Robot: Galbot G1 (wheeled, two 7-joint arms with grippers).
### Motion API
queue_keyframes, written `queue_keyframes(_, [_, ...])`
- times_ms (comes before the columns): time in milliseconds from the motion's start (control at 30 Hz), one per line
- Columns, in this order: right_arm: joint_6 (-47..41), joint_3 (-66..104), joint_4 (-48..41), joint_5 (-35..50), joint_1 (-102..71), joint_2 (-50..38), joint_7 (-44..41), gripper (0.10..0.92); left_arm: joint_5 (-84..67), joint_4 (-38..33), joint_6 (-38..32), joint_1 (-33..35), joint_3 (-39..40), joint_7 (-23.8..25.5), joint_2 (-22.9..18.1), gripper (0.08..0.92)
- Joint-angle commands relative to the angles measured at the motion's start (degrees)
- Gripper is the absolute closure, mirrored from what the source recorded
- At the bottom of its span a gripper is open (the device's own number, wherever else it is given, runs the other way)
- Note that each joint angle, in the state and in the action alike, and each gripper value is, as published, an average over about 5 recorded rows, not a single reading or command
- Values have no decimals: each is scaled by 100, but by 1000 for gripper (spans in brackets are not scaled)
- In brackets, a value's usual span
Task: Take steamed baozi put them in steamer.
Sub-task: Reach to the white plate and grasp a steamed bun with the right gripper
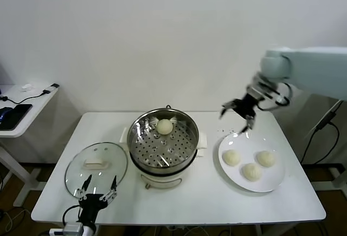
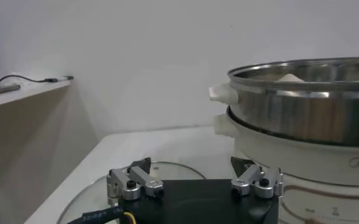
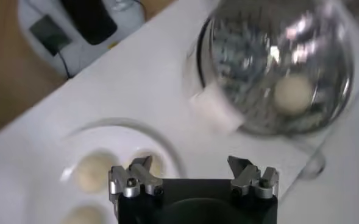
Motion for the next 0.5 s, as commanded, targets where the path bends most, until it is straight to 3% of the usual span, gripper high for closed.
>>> queue_keyframes(33, [-2679,-87,617,302,-511,-937,269,203,11,-5,-6,12,4,0,-21,177])
queue_keyframes(500, [-2724,2228,-1076,-67,-3292,-115,433,203,94,-17,-26,168,-52,-2,-99,177])
